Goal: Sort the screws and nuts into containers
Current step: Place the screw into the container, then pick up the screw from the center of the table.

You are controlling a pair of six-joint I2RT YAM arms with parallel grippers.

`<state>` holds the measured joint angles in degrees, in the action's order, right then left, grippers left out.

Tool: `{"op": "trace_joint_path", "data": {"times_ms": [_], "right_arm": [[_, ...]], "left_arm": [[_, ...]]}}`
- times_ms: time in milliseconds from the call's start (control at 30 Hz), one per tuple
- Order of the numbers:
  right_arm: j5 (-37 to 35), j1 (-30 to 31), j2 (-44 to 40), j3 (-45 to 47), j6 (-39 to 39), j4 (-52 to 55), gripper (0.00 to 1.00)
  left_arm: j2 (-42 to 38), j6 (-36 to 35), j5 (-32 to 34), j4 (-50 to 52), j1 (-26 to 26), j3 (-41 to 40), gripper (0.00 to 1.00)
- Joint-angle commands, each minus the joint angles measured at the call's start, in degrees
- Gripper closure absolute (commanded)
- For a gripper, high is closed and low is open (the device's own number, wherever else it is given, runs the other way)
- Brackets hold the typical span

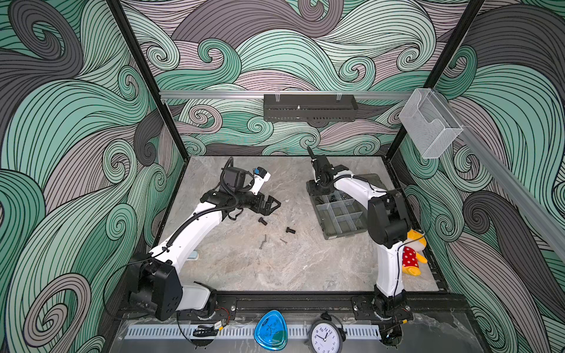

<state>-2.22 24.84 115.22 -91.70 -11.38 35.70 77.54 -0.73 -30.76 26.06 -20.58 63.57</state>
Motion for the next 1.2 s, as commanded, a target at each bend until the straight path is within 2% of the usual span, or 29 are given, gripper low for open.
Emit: {"op": "trace_joint_path", "data": {"times_ms": [0,100,200,367,533,833,967,1167], "right_arm": [[6.8,3.6,-8.9,8.2,3.9,-6.4,0.46],[9.4,6.7,-14.2,16.8,7.8,-9.4,0.34],[10.6,9.5,-16.8,23.2,11.2,-10.7,0.33],[13.4,12.4,-16.6,28.2,12.7,-12.2,0.33],[11.6,14.6,-14.7,28.7,13.8,-13.6,0.33],[8.9,17.7,-8.3,23.3,16.6,-12.3,0.3],[7.8,18.7,-5.4,21.3,16.4,-11.3,0.38],[6.1,19.8,-2.3,19.7,16.5,-9.7,0.61]], "left_arm": [[-1.2,-4.1,1.7,4.0,0.8,1.7,0.01],[-1.3,-6.7,-0.1,5.5,1.6,1.8,0.01],[-0.1,-8.3,-0.3,8.3,1.9,3.0,0.01],[0.2,-7.9,-2.8,8.5,2.8,3.6,0.01],[-1.1,-7.3,-3.4,6.3,3.1,2.3,0.01],[-1.2,-6.8,-3.8,6.2,3.4,2.5,0.01],[-2.1,-6.1,-3.3,5.3,3.9,2.5,0.01],[-3.8,-4.3,-2.2,2.3,4.7,1.1,0.01]]}}
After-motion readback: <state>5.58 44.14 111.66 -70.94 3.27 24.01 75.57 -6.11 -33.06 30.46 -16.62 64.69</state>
